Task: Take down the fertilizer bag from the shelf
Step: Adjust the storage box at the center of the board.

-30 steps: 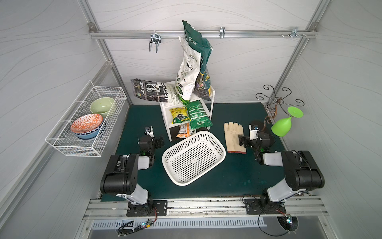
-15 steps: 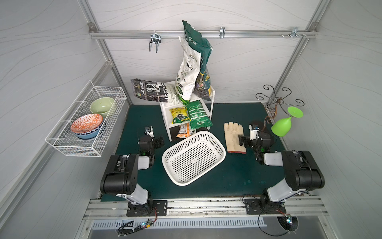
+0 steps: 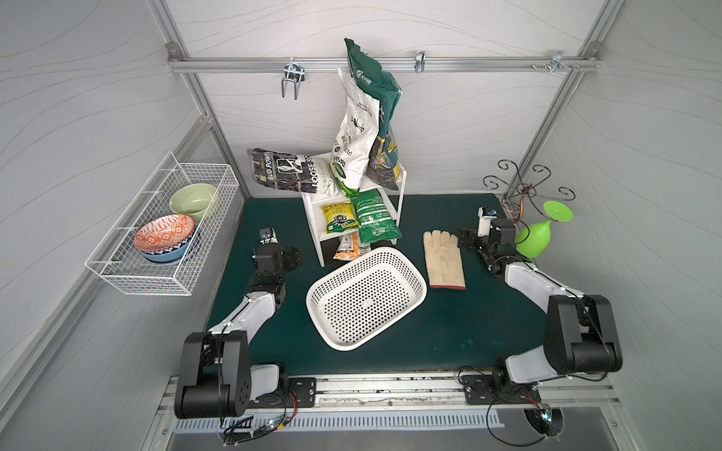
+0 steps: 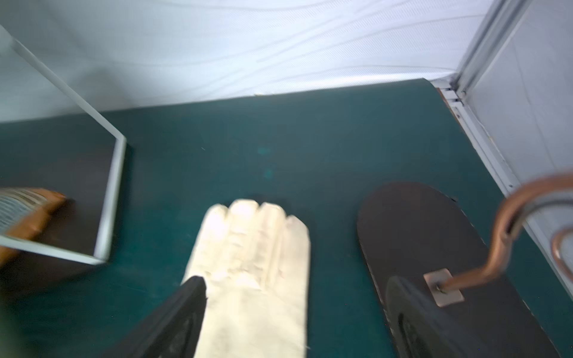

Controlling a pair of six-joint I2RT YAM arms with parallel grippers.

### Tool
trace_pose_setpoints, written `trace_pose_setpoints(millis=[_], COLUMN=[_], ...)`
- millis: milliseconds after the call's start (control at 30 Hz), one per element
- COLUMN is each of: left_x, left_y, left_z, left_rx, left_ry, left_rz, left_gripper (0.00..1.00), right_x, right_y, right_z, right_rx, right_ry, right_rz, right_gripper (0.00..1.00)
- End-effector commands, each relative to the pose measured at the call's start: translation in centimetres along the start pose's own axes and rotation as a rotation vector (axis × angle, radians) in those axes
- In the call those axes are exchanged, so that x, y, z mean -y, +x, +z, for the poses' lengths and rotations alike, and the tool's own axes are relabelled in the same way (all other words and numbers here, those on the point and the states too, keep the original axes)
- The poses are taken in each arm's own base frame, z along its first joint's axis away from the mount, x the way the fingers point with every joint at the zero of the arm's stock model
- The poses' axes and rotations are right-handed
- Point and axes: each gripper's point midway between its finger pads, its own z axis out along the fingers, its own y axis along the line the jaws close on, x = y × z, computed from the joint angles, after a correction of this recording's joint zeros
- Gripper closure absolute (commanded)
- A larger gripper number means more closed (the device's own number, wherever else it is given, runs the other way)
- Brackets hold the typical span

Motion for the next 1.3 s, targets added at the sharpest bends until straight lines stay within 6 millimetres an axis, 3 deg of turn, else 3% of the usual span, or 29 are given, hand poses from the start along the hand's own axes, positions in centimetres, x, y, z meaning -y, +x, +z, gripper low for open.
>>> trace_pose_setpoints(millis=[0, 67, 200, 300, 400, 567, 733, 900, 1033, 1267], left_x=[-0.6, 0.3, 3.2, 4.0, 3.9, 4.7, 5.3, 5.3, 5.3, 5.2], left_y=[1.0, 1.6, 2.2, 1.9, 1.4, 1.8, 1.2, 0.9, 0.9, 1.1], left_z=[-2.3, -3.3, -4.8, -4.8, -4.2, -3.6, -4.0, -4.1, -4.1, -4.0], left_rx=[-0.108, -0.135, -0.151, -0.131, -0.098, -0.099, -0.051, -0.041, -0.041, -0.049], left_ry=[-0.042, 0.013, 0.154, 0.182, 0.170, 0.214, 0.270, 0.271, 0.269, 0.261], left_rz=[-0.146, -0.195, -0.197, -0.173, -0.198, -0.251, -0.285, -0.284, -0.285, -0.292], left_gripper=[0.05, 0.08, 0.12, 0.12, 0.12, 0.11, 0.11, 0.11, 0.11, 0.11], right_x=[-4.6, -7.7, -13.2, -16.0, -17.3, -17.4, -16.8, -17.2, -17.3, -15.5], right_y=[2.1, 3.2, 8.0, 11.4, 13.1, 13.5, 14.2, 14.5, 15.0, 16.6], right_z=[-2.7, -4.2, -7.6, -10.0, -10.9, -9.0, -5.1, -2.9, -2.4, -4.0], right_rx=[-0.233, -0.345, -0.547, -0.624, -0.630, -0.598, -0.586, -0.580, -0.588, -0.646], right_ry=[-0.049, -0.111, -0.305, -0.406, -0.438, -0.421, -0.343, -0.345, -0.341, -0.279], right_rz=[-0.009, -0.036, -0.044, -0.073, -0.121, -0.170, -0.282, -0.297, -0.269, -0.253], right_gripper=[0.10, 0.14, 0.19, 0.19, 0.19, 0.25, 0.45, 0.55, 0.64, 0.74])
